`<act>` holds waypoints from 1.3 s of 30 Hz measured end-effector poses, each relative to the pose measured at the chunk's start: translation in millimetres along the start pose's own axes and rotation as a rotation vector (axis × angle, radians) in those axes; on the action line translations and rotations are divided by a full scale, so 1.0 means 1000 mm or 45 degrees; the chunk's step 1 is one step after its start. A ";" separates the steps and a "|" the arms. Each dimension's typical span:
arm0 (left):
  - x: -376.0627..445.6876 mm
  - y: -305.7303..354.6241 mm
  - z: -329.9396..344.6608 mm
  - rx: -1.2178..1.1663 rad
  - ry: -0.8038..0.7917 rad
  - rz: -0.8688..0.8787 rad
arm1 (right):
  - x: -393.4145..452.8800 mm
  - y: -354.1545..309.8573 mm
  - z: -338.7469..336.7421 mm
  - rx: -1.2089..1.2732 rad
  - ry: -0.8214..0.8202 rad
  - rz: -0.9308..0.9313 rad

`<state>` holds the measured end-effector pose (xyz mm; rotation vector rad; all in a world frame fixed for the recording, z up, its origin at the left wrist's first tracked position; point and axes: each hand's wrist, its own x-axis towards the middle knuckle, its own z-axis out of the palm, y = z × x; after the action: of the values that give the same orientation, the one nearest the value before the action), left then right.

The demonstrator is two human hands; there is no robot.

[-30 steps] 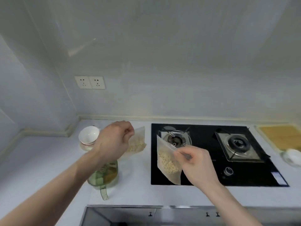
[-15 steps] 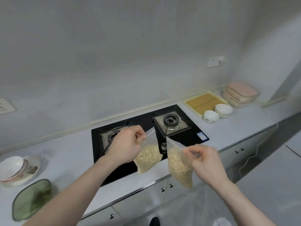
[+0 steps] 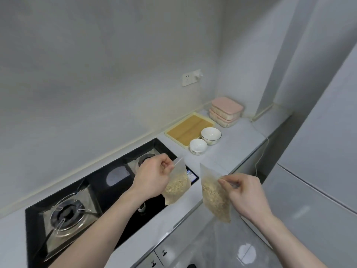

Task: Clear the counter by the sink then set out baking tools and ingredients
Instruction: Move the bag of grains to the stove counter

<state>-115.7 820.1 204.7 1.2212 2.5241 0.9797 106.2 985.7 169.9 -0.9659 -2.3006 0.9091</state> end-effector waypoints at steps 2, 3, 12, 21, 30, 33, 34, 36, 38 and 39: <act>0.027 0.012 0.015 -0.023 -0.017 0.008 | 0.025 0.016 -0.010 -0.010 0.018 0.022; 0.044 0.018 0.024 -0.019 -0.027 0.011 | 0.041 0.026 -0.016 -0.019 0.037 0.027; 0.137 0.051 0.077 -0.031 -0.102 0.032 | 0.136 0.091 -0.053 -0.024 0.117 0.093; 0.211 0.077 0.133 0.017 -0.076 -0.129 | 0.255 0.168 -0.067 0.037 -0.085 0.143; 0.255 0.097 0.176 0.008 -0.033 -0.377 | 0.380 0.226 -0.059 -0.099 -0.316 0.063; 0.265 0.099 0.185 -0.021 -0.019 -0.419 | 0.413 0.239 -0.050 -0.155 -0.291 -0.013; 0.267 0.099 0.187 -0.020 -0.020 -0.423 | 0.422 0.243 -0.047 -0.165 -0.284 -0.015; 0.269 0.099 0.190 -0.004 -0.029 -0.422 | 0.437 0.252 -0.040 -0.190 -0.272 -0.009; 0.273 0.095 0.191 0.011 -0.034 -0.421 | 0.453 0.260 -0.033 -0.226 -0.260 -0.026; 0.274 0.093 0.192 0.018 -0.033 -0.425 | 0.460 0.263 -0.029 -0.248 -0.258 -0.031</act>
<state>-154.6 1160.6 149.1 0.7721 2.6016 0.8589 -53.0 1482.9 75.4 -0.9599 -2.6062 0.8171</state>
